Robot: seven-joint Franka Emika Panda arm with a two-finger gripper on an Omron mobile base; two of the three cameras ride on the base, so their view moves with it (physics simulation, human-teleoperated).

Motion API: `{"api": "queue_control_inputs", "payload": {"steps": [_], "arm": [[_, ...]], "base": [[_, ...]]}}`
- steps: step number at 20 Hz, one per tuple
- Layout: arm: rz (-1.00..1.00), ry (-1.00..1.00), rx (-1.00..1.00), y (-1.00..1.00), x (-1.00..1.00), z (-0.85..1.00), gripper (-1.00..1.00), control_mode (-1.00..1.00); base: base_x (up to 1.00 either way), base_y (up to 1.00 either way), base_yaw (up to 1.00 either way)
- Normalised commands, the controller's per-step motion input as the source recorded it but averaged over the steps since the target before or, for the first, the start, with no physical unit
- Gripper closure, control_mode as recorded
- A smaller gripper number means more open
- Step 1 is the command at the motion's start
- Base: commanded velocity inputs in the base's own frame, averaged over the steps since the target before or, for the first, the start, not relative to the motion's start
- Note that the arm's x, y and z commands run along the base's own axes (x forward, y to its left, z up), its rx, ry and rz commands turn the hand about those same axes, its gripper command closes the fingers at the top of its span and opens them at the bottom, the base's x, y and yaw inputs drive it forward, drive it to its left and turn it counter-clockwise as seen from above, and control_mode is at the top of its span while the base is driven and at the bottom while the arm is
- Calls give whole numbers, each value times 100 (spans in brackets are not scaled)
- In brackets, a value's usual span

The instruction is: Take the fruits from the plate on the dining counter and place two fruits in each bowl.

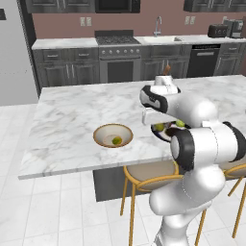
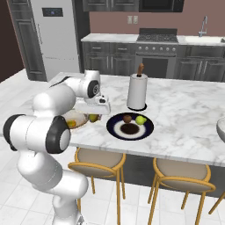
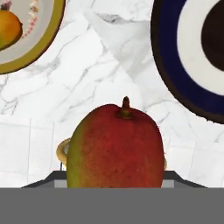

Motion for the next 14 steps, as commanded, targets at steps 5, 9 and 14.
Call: {"api": "queue_control_inputs", "payload": {"steps": [5,9,14], "arm": [[9,3,1,99,9,13,100,-100],[11,3,6,92,28,0,100,-100],[10,5,6,77,27,0,100,-100]], "base": [[0,0,0],[0,0,0],[0,0,0]]}}
